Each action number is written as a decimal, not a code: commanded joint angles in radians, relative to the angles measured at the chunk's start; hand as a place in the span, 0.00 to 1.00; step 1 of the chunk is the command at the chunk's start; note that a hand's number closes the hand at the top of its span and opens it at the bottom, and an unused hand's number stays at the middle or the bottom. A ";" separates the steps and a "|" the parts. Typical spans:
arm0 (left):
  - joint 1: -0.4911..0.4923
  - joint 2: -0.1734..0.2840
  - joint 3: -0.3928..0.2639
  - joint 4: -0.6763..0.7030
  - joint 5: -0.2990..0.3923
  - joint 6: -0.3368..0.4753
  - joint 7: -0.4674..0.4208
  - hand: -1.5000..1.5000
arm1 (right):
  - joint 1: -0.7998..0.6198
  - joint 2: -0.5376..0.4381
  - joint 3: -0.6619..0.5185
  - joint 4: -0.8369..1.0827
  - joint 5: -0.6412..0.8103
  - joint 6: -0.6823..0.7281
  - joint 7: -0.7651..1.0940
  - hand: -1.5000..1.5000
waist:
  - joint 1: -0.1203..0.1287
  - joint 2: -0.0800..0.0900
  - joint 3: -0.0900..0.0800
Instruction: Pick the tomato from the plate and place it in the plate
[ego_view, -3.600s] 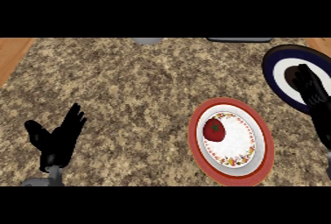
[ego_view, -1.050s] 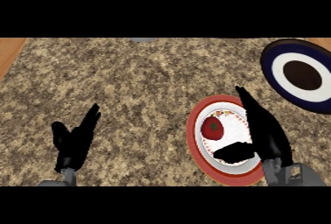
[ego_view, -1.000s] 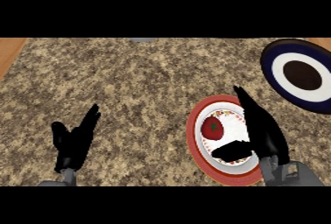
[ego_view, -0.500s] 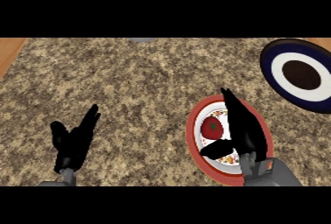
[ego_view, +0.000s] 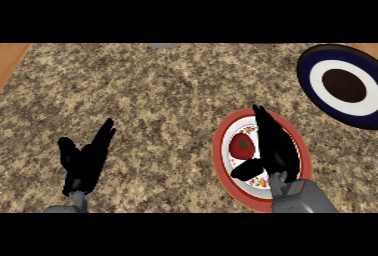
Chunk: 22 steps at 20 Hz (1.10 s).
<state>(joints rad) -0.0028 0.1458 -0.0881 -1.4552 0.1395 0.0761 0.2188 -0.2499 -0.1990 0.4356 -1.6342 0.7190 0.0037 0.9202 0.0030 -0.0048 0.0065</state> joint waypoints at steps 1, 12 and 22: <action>0.055 -0.021 -0.021 -0.020 -0.010 -0.005 0.014 0.50 | 0.045 -0.026 -0.054 0.036 -0.030 0.029 -0.087 0.00 | -0.001 0.004 -0.006; 0.009 -0.015 0.030 -0.007 -0.001 -0.028 0.049 0.50 | -0.084 0.031 -0.051 0.239 0.072 0.086 -0.181 1.00 | 0.000 0.005 -0.007; 0.067 -0.049 0.002 0.004 -0.054 -0.012 -0.024 0.50 | -0.044 0.063 -0.018 0.084 0.248 -0.137 -0.218 1.00 | -0.009 0.000 -0.007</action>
<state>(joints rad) 0.0164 0.1117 -0.0703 -1.4737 0.0908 0.0683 0.2158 -0.3011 -0.1426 0.4007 -1.4464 0.8962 -0.0356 0.7026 -0.0006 -0.0078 0.0054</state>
